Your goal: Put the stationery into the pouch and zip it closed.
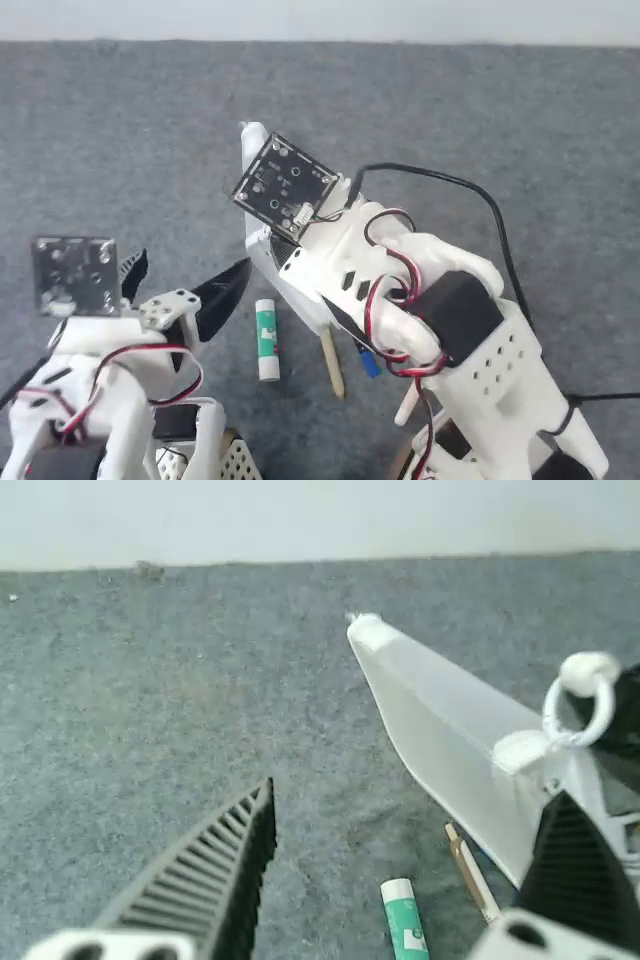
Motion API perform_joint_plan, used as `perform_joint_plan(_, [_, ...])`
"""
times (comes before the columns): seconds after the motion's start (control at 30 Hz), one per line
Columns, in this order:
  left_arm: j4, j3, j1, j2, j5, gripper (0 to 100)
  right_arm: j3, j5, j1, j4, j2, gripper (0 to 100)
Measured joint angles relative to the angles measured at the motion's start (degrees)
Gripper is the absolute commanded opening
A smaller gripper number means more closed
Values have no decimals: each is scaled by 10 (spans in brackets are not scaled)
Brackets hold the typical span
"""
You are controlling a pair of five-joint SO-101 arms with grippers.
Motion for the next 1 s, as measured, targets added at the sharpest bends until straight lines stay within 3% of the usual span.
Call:
perform_joint_plan(0.37, [-77,100,-2,0,11,379,1,0,-40,0,-4,6])
perform_joint_plan(0.8, [-128,156,-83,-7,11,185,40,22,-48,21,-3,6])
perform_joint_plan(1.0, [-128,162,-91,-8,10,145,62,25,-49,20,-3,6])
